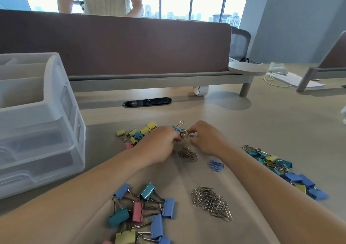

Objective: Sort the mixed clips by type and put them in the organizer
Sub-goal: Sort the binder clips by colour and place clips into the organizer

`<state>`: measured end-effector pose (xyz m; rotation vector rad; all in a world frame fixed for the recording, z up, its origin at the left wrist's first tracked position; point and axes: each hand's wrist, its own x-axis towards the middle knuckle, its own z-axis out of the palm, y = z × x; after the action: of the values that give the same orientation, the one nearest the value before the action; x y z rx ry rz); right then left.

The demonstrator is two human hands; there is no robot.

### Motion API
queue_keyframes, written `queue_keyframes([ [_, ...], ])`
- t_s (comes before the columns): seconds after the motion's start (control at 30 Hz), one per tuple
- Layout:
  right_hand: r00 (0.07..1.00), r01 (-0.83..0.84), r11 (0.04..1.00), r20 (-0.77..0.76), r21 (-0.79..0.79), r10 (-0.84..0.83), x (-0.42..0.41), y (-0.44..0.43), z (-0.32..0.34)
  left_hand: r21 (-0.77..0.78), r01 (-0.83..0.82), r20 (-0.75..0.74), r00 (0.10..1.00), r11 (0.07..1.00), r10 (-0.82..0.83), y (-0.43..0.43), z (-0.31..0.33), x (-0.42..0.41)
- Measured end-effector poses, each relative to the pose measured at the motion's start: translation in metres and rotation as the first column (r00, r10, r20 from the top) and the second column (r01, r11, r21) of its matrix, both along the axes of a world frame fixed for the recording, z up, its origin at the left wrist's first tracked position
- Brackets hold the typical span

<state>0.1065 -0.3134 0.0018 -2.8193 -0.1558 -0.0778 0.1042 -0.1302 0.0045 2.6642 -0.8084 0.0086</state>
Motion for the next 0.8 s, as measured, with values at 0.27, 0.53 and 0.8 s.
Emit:
queue_keyframes([
  [0.27, 1.0, 0.02, 1.0, 0.023, 0.009, -0.02, 0.015, 0.018, -0.003, -0.042, -0.09, 0.128, 0.987, 0.995, 0.095, 0.001, 0.008, 0.026],
  [0.53, 0.999, -0.011, 0.998, -0.031, -0.059, 0.009, 0.007, 0.015, 0.001, -0.067, -0.064, 0.07, 0.995, 0.996, 0.068, -0.003, 0.008, 0.025],
  [0.8, 1.0, 0.007, 1.0, -0.011, 0.022, -0.007, 0.006, 0.004, 0.005, -0.082, -0.108, 0.06, 0.992, 0.991, 0.113, 0.0, 0.01, 0.019],
])
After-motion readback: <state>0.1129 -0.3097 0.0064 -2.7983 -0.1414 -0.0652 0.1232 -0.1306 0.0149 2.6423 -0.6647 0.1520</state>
